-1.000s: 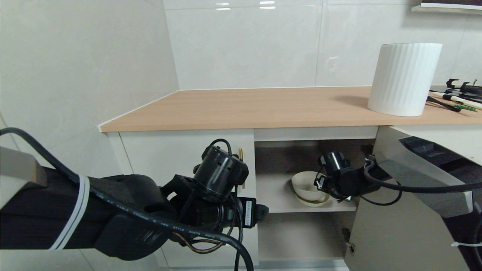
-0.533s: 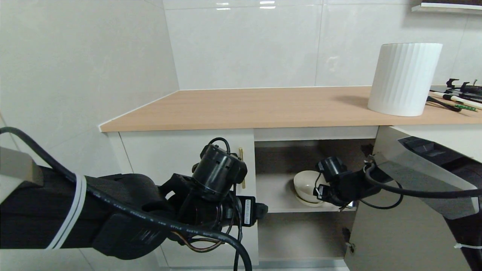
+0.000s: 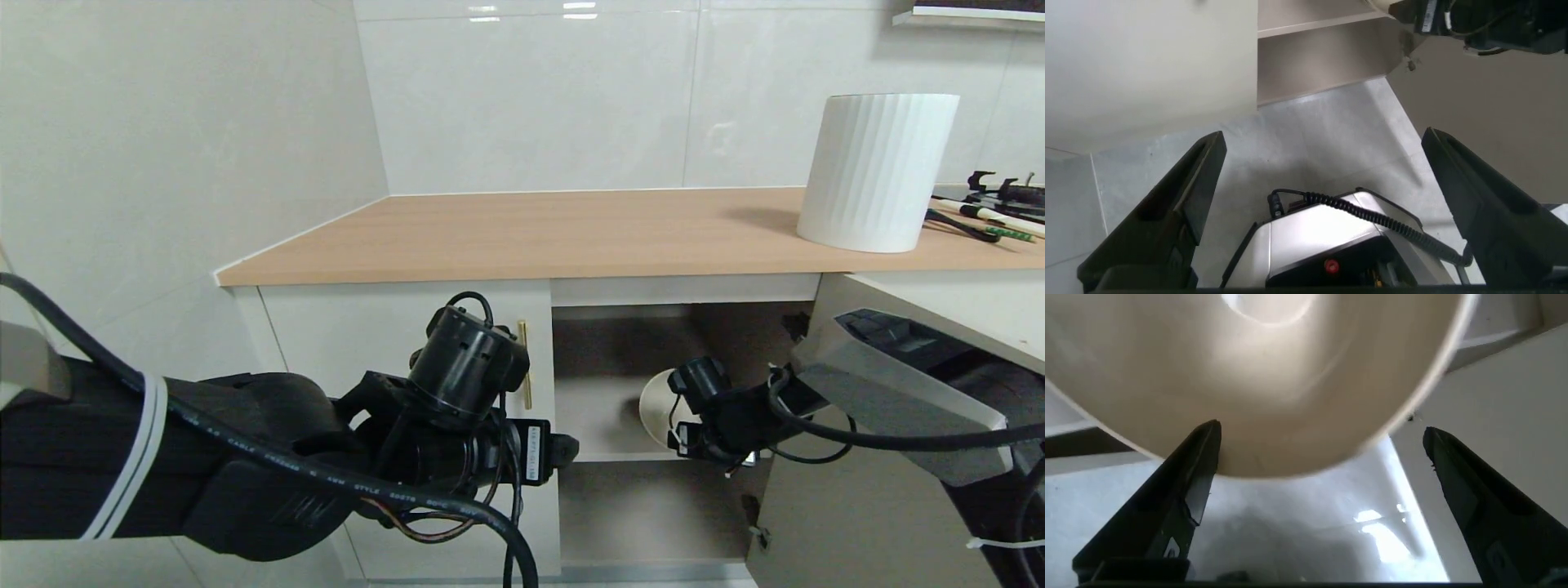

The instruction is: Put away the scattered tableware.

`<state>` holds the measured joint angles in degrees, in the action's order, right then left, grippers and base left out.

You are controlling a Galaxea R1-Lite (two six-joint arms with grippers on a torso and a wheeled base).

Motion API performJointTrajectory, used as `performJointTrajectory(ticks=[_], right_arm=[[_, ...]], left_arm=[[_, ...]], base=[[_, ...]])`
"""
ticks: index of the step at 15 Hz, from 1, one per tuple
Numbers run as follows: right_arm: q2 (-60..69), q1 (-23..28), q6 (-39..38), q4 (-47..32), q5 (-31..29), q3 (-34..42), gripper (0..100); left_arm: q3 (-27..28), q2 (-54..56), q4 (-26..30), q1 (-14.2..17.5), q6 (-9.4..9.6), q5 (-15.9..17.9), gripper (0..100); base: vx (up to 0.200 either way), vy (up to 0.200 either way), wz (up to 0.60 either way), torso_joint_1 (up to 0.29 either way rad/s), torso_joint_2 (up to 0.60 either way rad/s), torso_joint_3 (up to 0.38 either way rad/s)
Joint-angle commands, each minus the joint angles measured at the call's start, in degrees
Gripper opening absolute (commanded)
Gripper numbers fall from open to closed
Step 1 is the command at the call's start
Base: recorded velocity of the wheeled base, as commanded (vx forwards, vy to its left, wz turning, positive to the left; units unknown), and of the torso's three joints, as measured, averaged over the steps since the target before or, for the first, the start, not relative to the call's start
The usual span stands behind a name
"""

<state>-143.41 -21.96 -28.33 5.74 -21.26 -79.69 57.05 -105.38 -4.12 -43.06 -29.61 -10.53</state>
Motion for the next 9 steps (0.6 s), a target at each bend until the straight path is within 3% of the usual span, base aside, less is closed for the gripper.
performJointTrajectory(ticks=[1, 7, 9], right_arm=[[2.6, 0.7, -1.4, 0.5, 0.5, -1.1, 100], [3.6, 0.9, -4.4, 0.6, 0.6, -2.8, 100], [7.5, 0.3, -4.4, 0.3, 1.0, 0.5, 100]], left_arm=[[-0.1, -0.1, 0.0, 0.1, -0.01, 0.0, 100], [-0.1, -0.2, 0.0, 0.2, -0.01, 0.0, 100], [-0.1, -0.1, 0.0, 0.3, -0.01, 0.0, 100]], base=[[0.000, 0.000, 0.00, 0.000, 0.00, 0.000], [0.000, 0.000, 0.00, 0.000, 0.00, 0.000], [0.000, 0.000, 0.00, 0.000, 0.00, 0.000]])
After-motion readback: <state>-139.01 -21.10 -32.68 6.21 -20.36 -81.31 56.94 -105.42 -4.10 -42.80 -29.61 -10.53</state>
